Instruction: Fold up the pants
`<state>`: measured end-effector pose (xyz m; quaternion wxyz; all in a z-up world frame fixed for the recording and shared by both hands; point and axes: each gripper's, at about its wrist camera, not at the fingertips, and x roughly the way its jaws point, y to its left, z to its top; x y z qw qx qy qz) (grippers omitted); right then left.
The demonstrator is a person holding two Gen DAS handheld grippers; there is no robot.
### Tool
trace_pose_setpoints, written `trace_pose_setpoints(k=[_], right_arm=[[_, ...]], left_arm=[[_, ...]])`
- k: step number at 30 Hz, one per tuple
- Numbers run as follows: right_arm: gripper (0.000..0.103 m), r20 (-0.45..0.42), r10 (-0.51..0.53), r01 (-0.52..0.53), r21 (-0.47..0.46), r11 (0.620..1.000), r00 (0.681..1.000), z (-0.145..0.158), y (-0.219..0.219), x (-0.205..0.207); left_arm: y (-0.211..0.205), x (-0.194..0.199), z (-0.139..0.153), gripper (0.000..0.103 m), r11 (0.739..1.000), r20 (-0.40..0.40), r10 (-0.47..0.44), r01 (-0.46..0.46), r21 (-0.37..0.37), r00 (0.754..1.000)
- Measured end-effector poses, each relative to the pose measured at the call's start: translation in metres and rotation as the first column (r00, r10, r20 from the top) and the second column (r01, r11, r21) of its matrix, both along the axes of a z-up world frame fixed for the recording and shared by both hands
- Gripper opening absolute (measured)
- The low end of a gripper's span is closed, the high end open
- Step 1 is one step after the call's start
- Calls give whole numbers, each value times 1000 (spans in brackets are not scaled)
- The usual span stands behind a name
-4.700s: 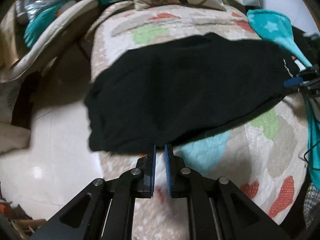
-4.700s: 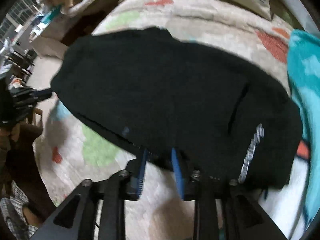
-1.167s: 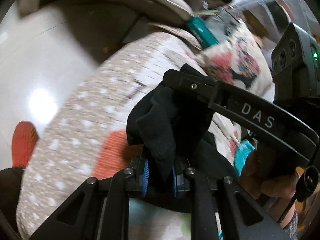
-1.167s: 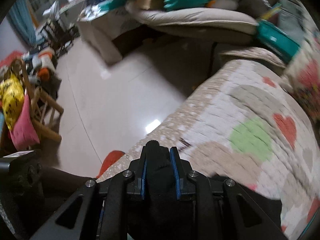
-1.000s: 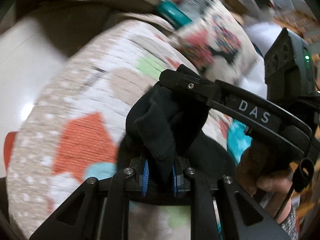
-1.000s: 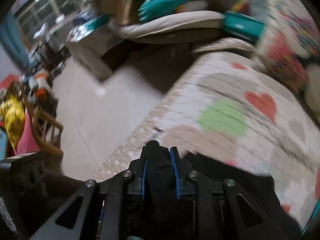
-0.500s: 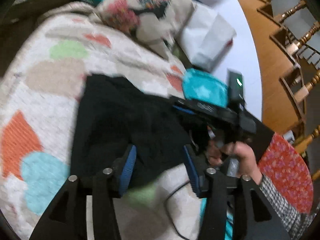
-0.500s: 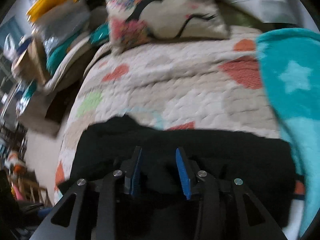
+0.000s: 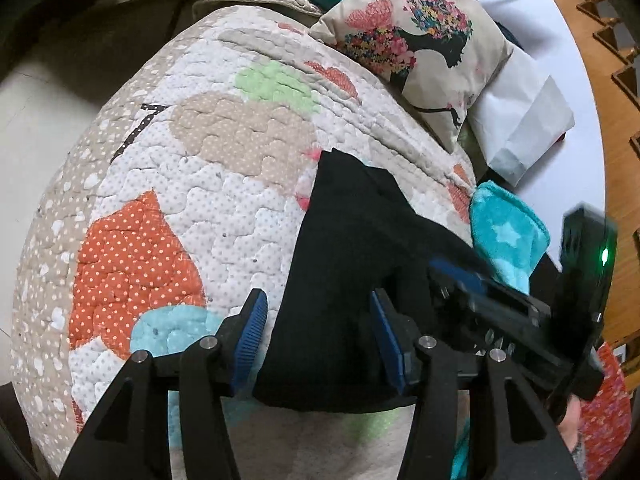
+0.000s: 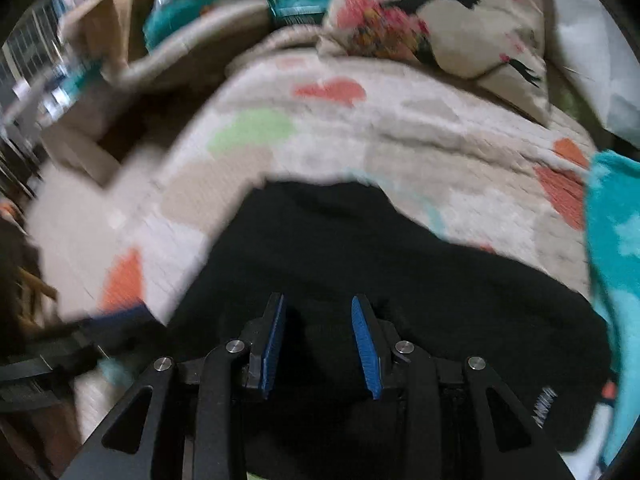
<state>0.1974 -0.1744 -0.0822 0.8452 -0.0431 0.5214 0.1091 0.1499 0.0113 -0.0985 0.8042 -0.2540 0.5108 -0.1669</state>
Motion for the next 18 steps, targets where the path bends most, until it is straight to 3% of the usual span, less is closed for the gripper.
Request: trace_pose_setpoints(k=[4, 8, 10, 11, 14, 17, 18], right_arm=[[37, -44, -61, 50, -209, 977, 997, -7, -38, -33], [37, -30, -181, 158, -360, 920, 983, 0, -78, -47], [37, -3, -173, 164, -294, 942, 985, 14, -78, -43], [38, 4, -138, 136, -208, 969, 990, 24, -70, -37], [45, 11, -16, 16, -7, 1000, 1000, 39, -34, -14], [60, 27, 75, -76, 53, 996, 997, 39, 5, 13], [61, 20, 94, -95, 66, 993, 995, 37, 16, 22]], left_arm=[[1, 1, -6, 51, 1000, -26, 4, -5, -16, 1000], [2, 0, -13, 51, 999, -53, 16, -17, -28, 998], [1, 1, -17, 51, 999, -62, 16, -18, -31, 998], [0, 1, -19, 51, 999, -67, 15, -17, -29, 998], [-4, 0, -20, 51, 1000, -56, 10, -11, -9, 998], [-12, -2, -19, 51, 1000, -38, -16, 17, 10, 999], [-15, -3, -19, 51, 999, -36, -28, 28, 15, 999]])
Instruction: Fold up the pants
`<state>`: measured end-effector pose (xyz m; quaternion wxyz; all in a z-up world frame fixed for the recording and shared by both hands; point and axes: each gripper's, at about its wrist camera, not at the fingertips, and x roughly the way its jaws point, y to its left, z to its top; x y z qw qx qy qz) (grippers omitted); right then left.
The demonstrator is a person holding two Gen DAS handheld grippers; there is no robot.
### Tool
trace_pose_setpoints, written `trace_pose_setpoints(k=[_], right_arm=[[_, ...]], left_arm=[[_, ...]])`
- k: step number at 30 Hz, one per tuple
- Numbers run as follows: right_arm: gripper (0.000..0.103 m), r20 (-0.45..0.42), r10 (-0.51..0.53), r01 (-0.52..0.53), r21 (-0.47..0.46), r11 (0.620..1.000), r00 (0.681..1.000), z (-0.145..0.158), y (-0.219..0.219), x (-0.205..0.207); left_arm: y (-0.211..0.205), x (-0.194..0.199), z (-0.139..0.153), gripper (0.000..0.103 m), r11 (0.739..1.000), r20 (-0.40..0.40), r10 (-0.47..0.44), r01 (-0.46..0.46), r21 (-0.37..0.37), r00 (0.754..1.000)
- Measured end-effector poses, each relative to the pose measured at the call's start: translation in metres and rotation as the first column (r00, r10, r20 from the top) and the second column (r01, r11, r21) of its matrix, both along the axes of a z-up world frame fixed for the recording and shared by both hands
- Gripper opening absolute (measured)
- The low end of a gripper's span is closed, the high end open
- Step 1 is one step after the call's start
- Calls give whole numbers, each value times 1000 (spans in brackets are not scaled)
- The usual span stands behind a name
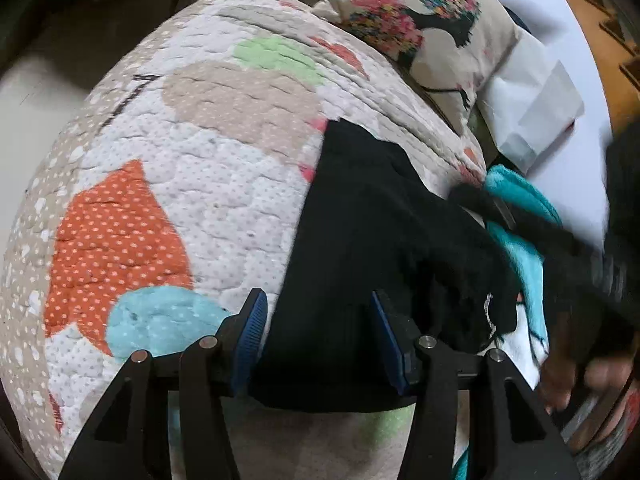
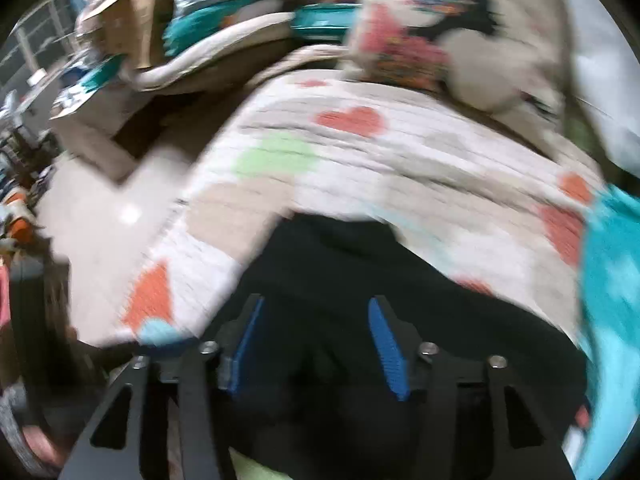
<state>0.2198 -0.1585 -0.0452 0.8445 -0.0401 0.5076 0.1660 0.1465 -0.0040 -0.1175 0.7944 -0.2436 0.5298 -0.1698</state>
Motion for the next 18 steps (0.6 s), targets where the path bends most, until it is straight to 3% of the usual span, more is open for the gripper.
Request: trace_pose_setpoints(k=[2, 4, 5, 6, 7, 8, 9, 11, 14, 18], right_arm=[[63, -28, 21, -21, 11, 1000, 999, -8, 19, 21], [66, -47, 42, -44, -35, 998, 998, -21, 36, 40], [70, -64, 68, -74, -95, 993, 996, -32, 47, 49], [71, -88, 82, -94, -140, 986, 993, -41, 56, 55], [70, -115, 82, -102, -183, 978, 990, -53, 60, 60], [50, -144, 81, -108, -193, 975, 986, -63, 64, 61], [38, -183, 91, -122, -168, 978, 979, -69, 66, 61], [19, -169, 105, -133, -165, 977, 980, -62, 72, 58], [15, -166, 107, -136, -172, 976, 980, -55, 79, 60], [14, -158, 129, -150, -132, 980, 979, -47, 96, 70]], left_arm=[[-7, -1, -1, 51, 1000, 13, -18, 18, 24, 1000], [-13, -1, -1, 48, 998, 25, -33, 31, 62, 999], [-15, -1, -1, 29, 995, 27, -38, 36, 88, 999], [-17, 1, -2, 17, 992, 21, -50, 47, 120, 999], [-17, 2, -4, 16, 992, 6, -58, 57, 115, 998], [-15, 2, -4, 13, 994, -1, -49, 49, 102, 999], [-14, 3, -4, 11, 994, -8, -48, 48, 99, 999], [-9, 3, -3, 11, 995, -17, -37, 39, 92, 999], [2, 5, -3, 11, 998, -45, -6, 8, 58, 999], [28, 7, 7, 11, 995, -25, 81, -79, 67, 996]])
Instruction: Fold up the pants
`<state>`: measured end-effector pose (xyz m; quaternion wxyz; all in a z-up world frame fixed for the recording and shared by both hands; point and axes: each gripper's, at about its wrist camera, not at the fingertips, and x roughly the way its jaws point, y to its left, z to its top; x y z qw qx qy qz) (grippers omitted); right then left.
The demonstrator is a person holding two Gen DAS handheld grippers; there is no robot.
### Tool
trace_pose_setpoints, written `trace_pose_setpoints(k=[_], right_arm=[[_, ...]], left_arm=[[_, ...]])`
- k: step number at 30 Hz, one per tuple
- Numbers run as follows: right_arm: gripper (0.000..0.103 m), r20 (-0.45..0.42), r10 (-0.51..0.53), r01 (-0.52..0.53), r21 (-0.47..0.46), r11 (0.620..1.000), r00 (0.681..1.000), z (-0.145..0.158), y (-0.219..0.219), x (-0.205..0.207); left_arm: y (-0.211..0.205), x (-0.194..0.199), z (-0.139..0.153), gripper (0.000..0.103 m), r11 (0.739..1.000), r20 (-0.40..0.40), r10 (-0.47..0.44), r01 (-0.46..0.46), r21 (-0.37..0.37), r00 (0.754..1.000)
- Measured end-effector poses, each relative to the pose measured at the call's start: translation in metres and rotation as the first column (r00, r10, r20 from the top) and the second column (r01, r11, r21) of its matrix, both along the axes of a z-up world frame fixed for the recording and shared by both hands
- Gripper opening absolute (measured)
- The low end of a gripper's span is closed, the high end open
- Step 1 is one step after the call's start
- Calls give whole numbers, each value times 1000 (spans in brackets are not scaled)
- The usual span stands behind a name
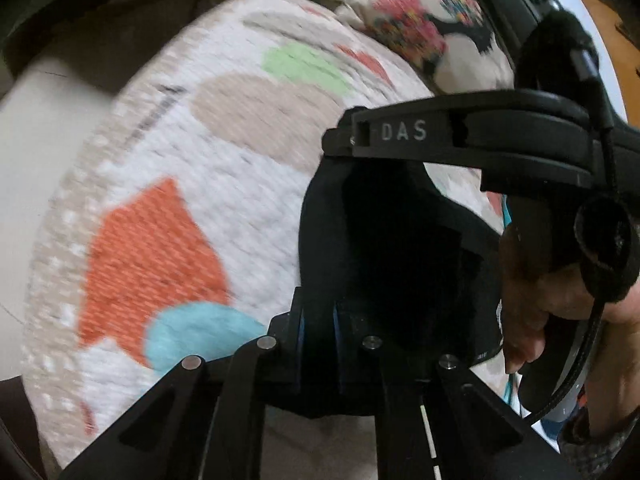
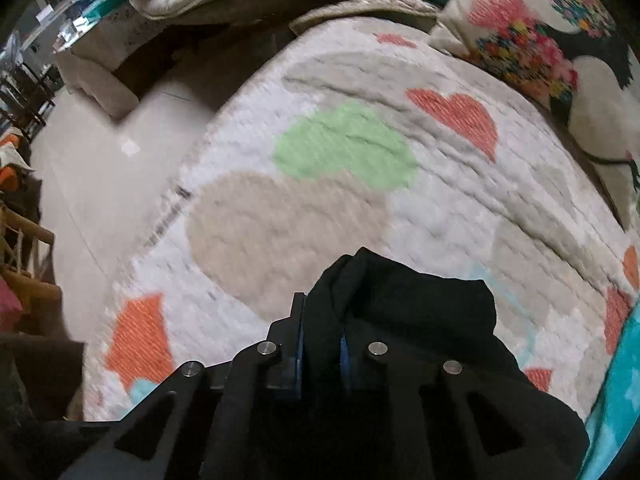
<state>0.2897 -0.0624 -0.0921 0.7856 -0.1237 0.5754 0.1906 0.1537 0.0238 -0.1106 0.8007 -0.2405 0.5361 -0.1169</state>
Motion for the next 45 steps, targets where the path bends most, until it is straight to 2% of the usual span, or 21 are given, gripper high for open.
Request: trace_pose_setpoints(k=[6, 10, 12, 15, 18, 23, 28, 29, 30, 33, 34, 36, 39, 41, 45], right_arm=[[14, 19, 63, -64, 46, 997, 998, 6, 55, 16], [30, 0, 36, -36, 68, 997, 999, -5, 73, 31], [34, 5, 11, -12, 124, 992, 1000, 4, 63, 31], [36, 81, -44, 35, 101, 994, 996, 26, 39, 19], [36, 92, -34, 24, 111, 994, 995, 36, 32, -1], [35, 81, -8, 9, -12, 1000, 997, 5, 21, -34], [37, 80, -135, 133, 38, 990, 988, 1, -52, -85], [48, 74, -160, 157, 37, 987, 984, 0, -66, -96], [54, 73, -180, 177, 35, 984, 981, 0, -77, -105], [57, 86, -216, 217, -3, 976, 973, 2, -103, -121], [57, 94, -224, 223, 17, 975, 970, 6, -110, -123], [57, 85, -257, 247, 116, 962, 963, 15, -119, -119], [57, 27, -306, 285, 295, 912, 952, 20, -122, -99], [57, -5, -323, 307, 326, 894, 946, 13, -115, -87], [59, -87, -385, 392, 318, 863, 919, -17, -105, -66]], left_arm=[[57, 6, -2, 14, 987, -19, 161, -161, 14, 987], [79, 5, -13, 21, 973, -88, 224, -228, -46, 971], [85, 1, -7, 21, 972, -87, 227, -231, -47, 970], [95, -7, 4, 23, 965, -58, 256, -259, -36, 965], [105, -9, 12, 27, 954, -21, 300, -300, -10, 954], [111, -8, 13, 28, 949, -8, 315, -315, 8, 949], [104, -6, 15, 33, 956, -6, 292, -292, 13, 956], [102, -6, 15, 33, 959, -10, 284, -284, 11, 959], [99, -6, 14, 33, 960, -12, 278, -278, 9, 960], [92, -5, 13, 33, 965, -15, 261, -260, 11, 965], [90, -6, 13, 33, 967, -14, 256, -256, 11, 967], [86, -6, 13, 33, 969, -10, 249, -248, 13, 969], [84, -6, 14, 33, 969, 7, 244, -244, 27, 970], [86, -7, 15, 33, 968, 10, 248, -248, 26, 969], [88, -6, 16, 33, 968, 6, 251, -251, 6, 968]])
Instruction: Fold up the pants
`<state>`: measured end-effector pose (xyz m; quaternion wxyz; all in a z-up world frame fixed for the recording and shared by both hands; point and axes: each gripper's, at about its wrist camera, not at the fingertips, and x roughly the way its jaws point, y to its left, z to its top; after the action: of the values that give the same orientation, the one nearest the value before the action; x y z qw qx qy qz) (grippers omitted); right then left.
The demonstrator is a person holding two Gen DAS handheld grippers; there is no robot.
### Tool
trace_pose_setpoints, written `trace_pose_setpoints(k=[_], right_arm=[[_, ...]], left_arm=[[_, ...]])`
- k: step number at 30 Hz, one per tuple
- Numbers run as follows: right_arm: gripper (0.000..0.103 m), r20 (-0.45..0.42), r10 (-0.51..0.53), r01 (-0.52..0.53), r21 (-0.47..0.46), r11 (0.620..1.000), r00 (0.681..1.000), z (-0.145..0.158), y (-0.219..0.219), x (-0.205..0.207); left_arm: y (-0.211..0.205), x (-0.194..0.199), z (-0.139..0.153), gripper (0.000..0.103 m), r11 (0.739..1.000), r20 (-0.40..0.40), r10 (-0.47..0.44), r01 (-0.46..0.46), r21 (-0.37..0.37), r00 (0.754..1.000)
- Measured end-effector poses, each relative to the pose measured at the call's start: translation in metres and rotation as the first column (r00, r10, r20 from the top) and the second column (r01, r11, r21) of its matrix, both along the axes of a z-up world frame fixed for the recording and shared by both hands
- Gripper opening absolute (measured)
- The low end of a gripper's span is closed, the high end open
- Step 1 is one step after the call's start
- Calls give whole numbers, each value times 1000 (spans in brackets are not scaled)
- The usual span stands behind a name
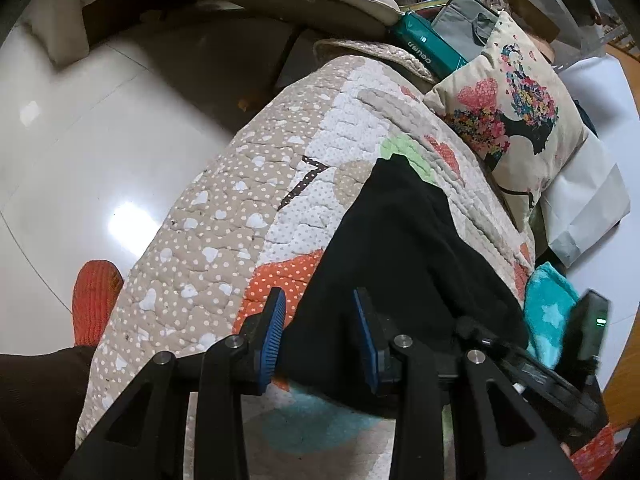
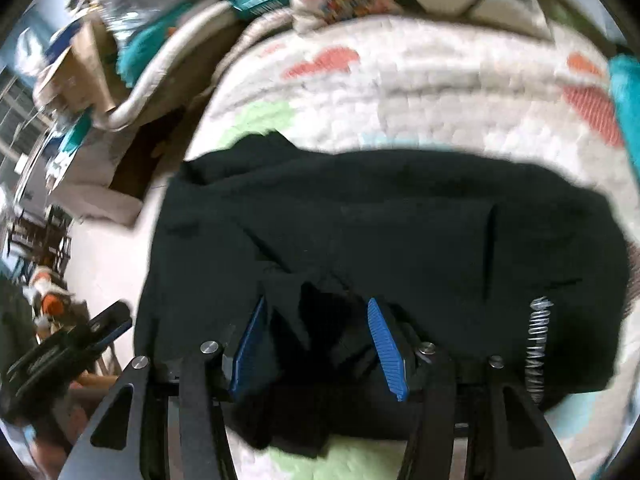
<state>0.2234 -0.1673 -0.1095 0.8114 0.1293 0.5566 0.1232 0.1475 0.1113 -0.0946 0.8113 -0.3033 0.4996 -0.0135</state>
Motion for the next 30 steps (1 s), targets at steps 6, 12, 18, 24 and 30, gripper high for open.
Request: trace_pose_setpoints(k=[6, 12, 18, 24, 30], right_arm=[[23, 46, 97, -96, -40, 995, 994, 13, 28, 0], [30, 94, 107, -91, -162, 983, 990, 17, 40, 22], [57, 144, 4, 12, -108, 994, 990, 27, 3, -1], [57, 273, -290, 289, 44, 956, 917, 55, -78, -75], [57, 166, -458, 437, 149, 887, 873, 19, -130, -106]], left_arm=[[-1, 1, 6, 33, 1000, 19, -1, 1, 0, 1000], [-1, 2, 4, 33, 1000, 10, 2, -2, 20, 1000], [1, 3, 3, 33, 1000, 7, 12, -12, 27, 1000], [-16, 12, 18, 33, 996, 57, -82, 80, 45, 995], [-97, 48, 77, 42, 930, 171, -353, 325, 172, 920]])
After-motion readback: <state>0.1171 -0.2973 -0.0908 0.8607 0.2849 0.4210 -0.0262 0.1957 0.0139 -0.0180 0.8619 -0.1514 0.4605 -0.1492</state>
